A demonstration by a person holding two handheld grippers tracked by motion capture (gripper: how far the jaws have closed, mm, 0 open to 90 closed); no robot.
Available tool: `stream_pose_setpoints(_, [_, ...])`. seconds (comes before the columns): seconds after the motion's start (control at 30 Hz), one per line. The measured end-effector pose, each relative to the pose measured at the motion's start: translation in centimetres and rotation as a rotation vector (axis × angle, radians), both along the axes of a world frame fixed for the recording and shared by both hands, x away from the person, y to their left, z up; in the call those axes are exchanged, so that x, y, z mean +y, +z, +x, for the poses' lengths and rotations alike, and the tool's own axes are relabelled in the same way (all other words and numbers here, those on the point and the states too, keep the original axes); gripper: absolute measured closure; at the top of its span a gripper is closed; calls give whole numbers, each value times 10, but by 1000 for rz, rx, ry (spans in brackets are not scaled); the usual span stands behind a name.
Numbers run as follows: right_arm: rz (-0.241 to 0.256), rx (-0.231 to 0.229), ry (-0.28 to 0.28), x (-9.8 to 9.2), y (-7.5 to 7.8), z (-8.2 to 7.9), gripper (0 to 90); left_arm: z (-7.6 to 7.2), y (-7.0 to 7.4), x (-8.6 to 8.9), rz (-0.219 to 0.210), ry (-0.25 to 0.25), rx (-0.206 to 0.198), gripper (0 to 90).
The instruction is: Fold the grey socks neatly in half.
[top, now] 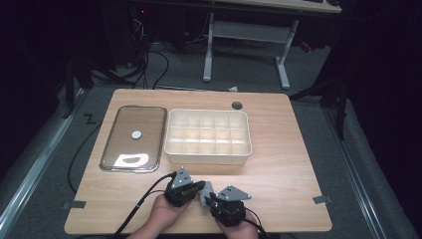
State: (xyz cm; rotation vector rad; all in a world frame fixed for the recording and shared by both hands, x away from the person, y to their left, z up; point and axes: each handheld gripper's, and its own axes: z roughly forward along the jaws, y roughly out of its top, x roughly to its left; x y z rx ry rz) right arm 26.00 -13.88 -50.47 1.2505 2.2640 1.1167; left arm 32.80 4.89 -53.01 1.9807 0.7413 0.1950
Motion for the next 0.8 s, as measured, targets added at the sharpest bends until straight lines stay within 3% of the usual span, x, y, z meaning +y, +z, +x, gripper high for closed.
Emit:
stream_pose_setpoints(0.13, [17, 42, -38, -6, 4, 7, 592, 0, 1, 1, -5, 3, 9, 895])
stream_pose_setpoints(0.27, [22, 52, -64, -6, 8, 10, 465, 1, 2, 1, -6, 1, 13, 893])
stream_pose_setpoints(0.4, [32, 70, -72, -5, 7, 12, 443, 1, 2, -1, 1, -7, 5, 892])
stream_pose_setpoints(0.57, [13, 138, -82, -4, 2, 17, 417, 0, 2, -3, 7, -8, -9, 891])
stream_pose_setpoints(0.8, [6, 179, -70, -5, -5, 24, 390, -1, 2, -2, 9, -16, -11, 889])
